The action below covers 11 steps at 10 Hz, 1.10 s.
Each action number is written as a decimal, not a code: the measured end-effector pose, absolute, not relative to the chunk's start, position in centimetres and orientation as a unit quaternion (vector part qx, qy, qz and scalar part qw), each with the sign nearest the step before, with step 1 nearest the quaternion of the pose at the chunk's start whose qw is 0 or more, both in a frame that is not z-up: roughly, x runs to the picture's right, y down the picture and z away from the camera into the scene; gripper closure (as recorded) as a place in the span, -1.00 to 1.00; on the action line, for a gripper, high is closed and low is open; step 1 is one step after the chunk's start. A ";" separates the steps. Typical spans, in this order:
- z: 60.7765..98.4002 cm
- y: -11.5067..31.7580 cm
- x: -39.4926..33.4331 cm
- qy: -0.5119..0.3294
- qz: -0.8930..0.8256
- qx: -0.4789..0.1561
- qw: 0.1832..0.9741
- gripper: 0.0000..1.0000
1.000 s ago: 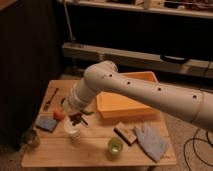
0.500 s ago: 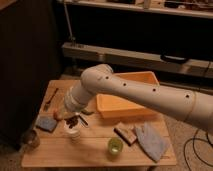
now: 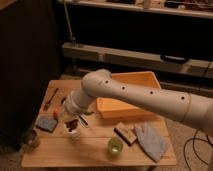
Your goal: Place grapes in paper cup
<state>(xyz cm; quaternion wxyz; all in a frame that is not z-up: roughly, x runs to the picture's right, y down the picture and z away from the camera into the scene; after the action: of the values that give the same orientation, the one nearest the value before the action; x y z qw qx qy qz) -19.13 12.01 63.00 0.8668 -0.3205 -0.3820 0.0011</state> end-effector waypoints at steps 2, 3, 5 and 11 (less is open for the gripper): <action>63.9 12.5 -19.1 -0.390 0.002 -0.324 0.862 1.00; 64.3 12.7 -19.2 -0.395 0.002 -0.326 0.859 1.00; 64.8 13.3 -20.0 -0.407 -0.003 -0.329 0.852 1.00; 66.1 15.7 -21.3 -0.398 -0.004 -0.338 0.853 1.00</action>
<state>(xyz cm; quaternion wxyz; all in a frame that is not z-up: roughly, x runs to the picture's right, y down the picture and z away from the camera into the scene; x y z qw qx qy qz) -21.30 15.71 66.11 0.8527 -0.3384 -0.3979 -0.0040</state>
